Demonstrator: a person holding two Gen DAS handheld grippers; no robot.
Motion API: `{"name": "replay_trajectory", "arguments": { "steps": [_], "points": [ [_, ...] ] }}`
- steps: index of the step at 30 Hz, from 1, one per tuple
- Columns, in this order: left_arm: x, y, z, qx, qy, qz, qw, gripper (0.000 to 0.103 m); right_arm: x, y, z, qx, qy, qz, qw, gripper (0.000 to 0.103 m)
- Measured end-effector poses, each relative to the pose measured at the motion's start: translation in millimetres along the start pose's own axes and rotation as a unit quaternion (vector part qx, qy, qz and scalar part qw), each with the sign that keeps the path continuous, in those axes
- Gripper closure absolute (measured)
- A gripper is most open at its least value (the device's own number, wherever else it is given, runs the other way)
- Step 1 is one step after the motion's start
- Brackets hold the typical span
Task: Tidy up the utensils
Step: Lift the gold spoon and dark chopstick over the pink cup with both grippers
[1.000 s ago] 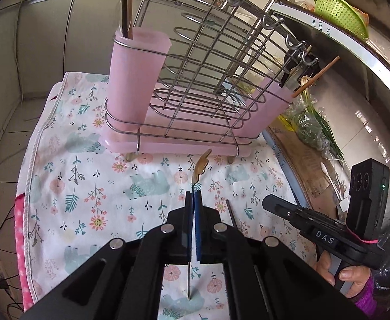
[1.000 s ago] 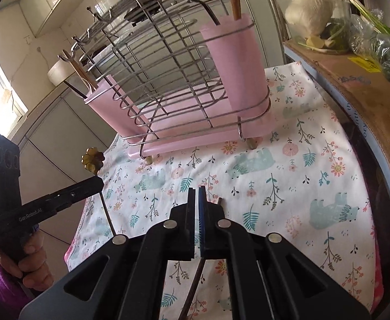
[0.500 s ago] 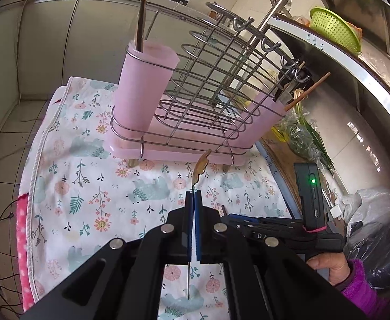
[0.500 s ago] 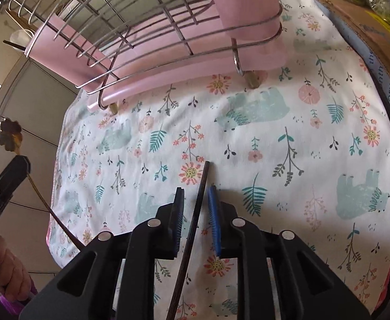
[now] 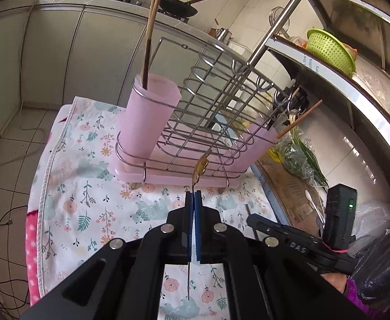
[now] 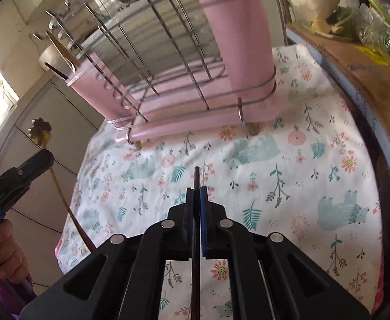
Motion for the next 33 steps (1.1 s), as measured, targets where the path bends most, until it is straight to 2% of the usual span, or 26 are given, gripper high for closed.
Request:
{"name": "replay_trajectory", "arguments": {
  "steps": [4, 7, 10, 17, 22, 25, 33],
  "points": [
    [10.8, 2.9, -17.2, 0.000, 0.034, 0.000, 0.9994, 0.102, 6.4, -10.6, -50.0, 0.017, 0.084, -0.022, 0.996, 0.098],
    [21.0, 6.2, -28.8, -0.003, 0.055, -0.001, 0.9985, 0.102, 12.8, -12.8, -81.6, 0.026, 0.130, -0.027, 0.991, 0.098],
    [30.7, 11.3, -38.7, -0.002, 0.076, 0.005, 0.9971, 0.102, 21.9, -16.0, -110.1, 0.034, 0.180, -0.031, 0.983, 0.098],
    [54.7, 22.4, -53.6, 0.006, 0.119, 0.017, 0.9927, 0.102, 55.4, -11.4, -163.5, 0.040, 0.293, -0.036, 0.954, 0.098],
    [77.6, 28.2, -61.0, 0.015, 0.150, 0.024, 0.9882, 0.102, 81.7, -16.9, -173.1, 0.036, 0.351, -0.060, 0.934, 0.098],
    [94.3, 31.2, -65.2, 0.032, 0.172, 0.033, 0.9840, 0.102, 96.0, -23.1, -171.4, 0.019, 0.389, -0.078, 0.918, 0.098],
    [133.1, 33.0, -72.0, 0.078, 0.250, 0.049, 0.9638, 0.102, 130.0, -31.7, -156.8, -0.026, 0.466, -0.108, 0.878, 0.098]
  ]
}}
Point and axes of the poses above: each gripper's, at about its wrist camera, not at the fingertips, and z roughly the way its jaws point, y to its right, x to its top, the point moved 1 cm from there along z, roughly the way its jaws point, and after that the axes turned 8 degrees about -y, right-handed, at the moved point
